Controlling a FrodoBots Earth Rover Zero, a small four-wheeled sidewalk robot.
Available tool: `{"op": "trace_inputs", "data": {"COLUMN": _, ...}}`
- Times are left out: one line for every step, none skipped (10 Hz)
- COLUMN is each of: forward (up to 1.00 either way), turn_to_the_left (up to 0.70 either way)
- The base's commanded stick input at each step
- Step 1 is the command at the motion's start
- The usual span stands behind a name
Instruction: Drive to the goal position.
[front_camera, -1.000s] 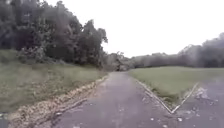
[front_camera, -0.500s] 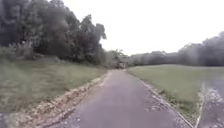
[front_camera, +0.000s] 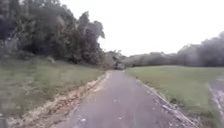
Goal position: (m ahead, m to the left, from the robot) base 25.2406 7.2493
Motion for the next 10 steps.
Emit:
{"op": "trace_inputs", "data": {"forward": 1.00, "turn_to_the_left": 0.00}}
{"op": "trace_inputs", "data": {"forward": 1.00, "turn_to_the_left": 0.00}}
{"op": "trace_inputs", "data": {"forward": 1.00, "turn_to_the_left": 0.00}}
{"op": "trace_inputs", "data": {"forward": 1.00, "turn_to_the_left": 0.00}}
{"op": "trace_inputs", "data": {"forward": 1.00, "turn_to_the_left": 0.00}}
{"op": "trace_inputs", "data": {"forward": 1.00, "turn_to_the_left": 0.00}}
{"op": "trace_inputs", "data": {"forward": 1.00, "turn_to_the_left": 0.00}}
{"op": "trace_inputs", "data": {"forward": 1.00, "turn_to_the_left": 0.00}}
{"op": "trace_inputs", "data": {"forward": 1.00, "turn_to_the_left": 0.00}}
{"op": "trace_inputs", "data": {"forward": 1.00, "turn_to_the_left": 0.00}}
